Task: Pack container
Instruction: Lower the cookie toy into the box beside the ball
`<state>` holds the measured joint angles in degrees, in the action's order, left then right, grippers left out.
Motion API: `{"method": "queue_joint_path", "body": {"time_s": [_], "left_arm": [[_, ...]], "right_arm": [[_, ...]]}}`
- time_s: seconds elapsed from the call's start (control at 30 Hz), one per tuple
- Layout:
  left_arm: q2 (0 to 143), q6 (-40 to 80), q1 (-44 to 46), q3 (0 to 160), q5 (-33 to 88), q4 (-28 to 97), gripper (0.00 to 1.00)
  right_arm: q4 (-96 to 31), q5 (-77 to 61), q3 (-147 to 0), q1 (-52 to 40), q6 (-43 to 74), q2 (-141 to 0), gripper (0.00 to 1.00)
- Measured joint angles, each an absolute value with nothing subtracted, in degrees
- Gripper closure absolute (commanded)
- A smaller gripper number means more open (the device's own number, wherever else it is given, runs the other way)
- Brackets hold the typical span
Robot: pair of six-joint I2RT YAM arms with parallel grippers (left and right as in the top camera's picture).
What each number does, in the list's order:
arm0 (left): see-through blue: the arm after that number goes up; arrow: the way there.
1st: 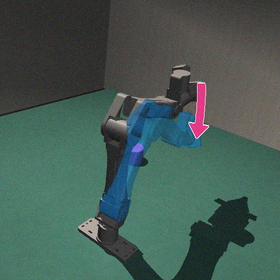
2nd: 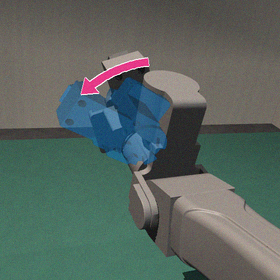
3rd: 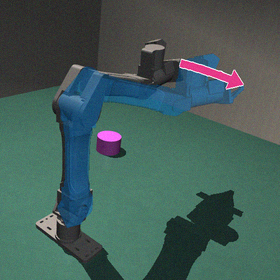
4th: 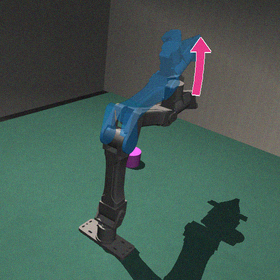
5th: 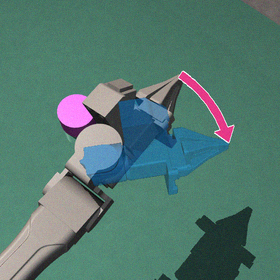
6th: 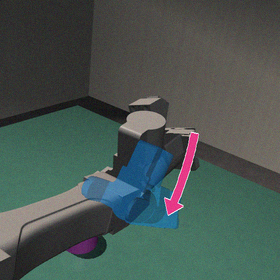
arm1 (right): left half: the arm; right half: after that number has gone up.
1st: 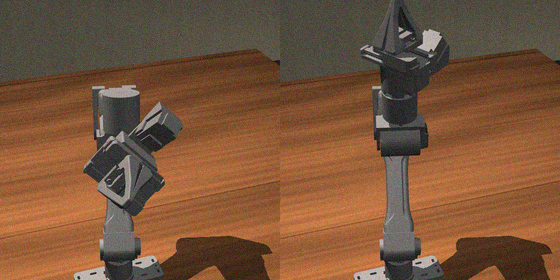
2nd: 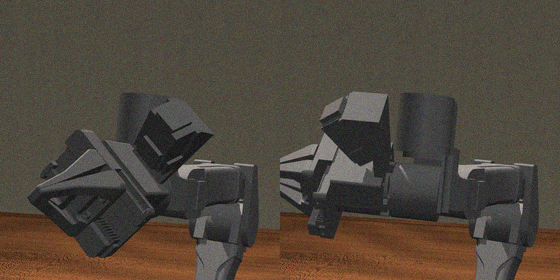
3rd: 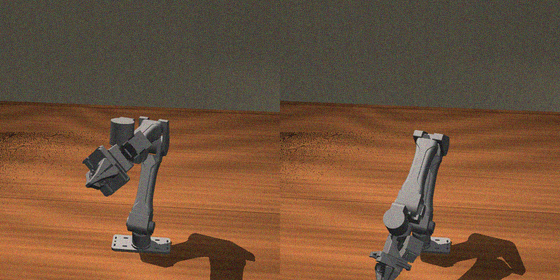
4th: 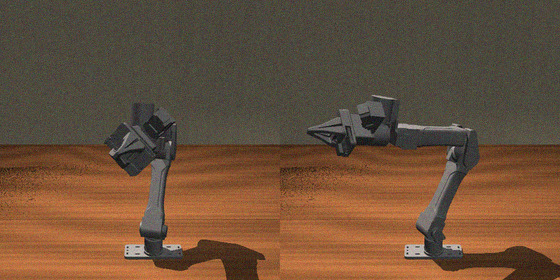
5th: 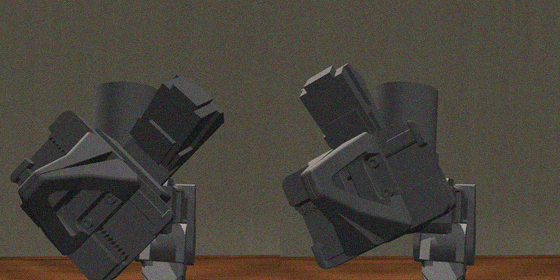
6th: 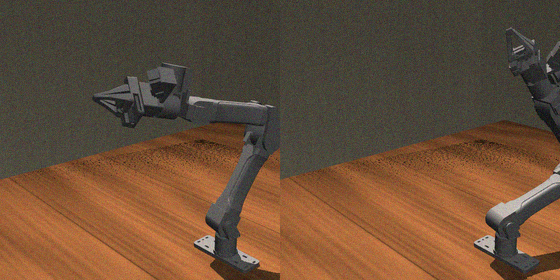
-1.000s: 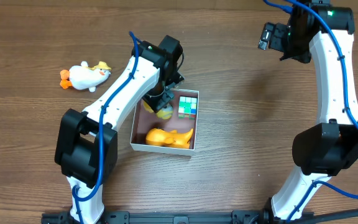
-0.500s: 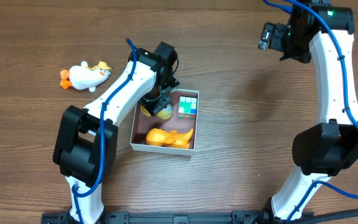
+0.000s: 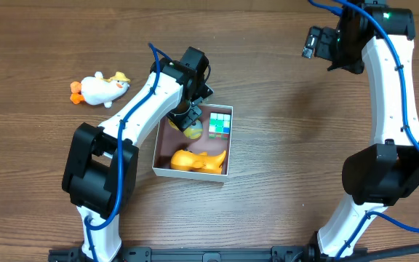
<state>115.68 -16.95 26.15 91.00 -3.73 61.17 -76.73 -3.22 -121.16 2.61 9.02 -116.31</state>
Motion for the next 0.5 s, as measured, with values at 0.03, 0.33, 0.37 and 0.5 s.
{"method": "queue_joint_path", "body": {"time_s": [0.03, 0.33, 0.37, 0.5], "left_arm": [[115.68, -16.95, 26.15, 91.0, -4.12, 61.17, 0.68], [115.68, -16.93, 26.15, 91.0, -8.47, 61.89, 0.71], [115.68, -16.93, 26.15, 91.0, -8.64, 62.04, 0.71], [115.68, -16.95, 26.15, 91.0, -8.84, 62.15, 0.71]], "right_arm": [[-76.71, -3.2, -121.16, 2.63, 9.02, -116.31, 0.0], [-76.71, -3.2, -121.16, 2.61, 8.99, -116.31, 0.0], [-76.71, -3.2, -121.16, 2.63, 8.99, -116.33, 0.0], [-76.73, -3.2, -121.16, 2.61, 8.99, -116.31, 0.0]]}}
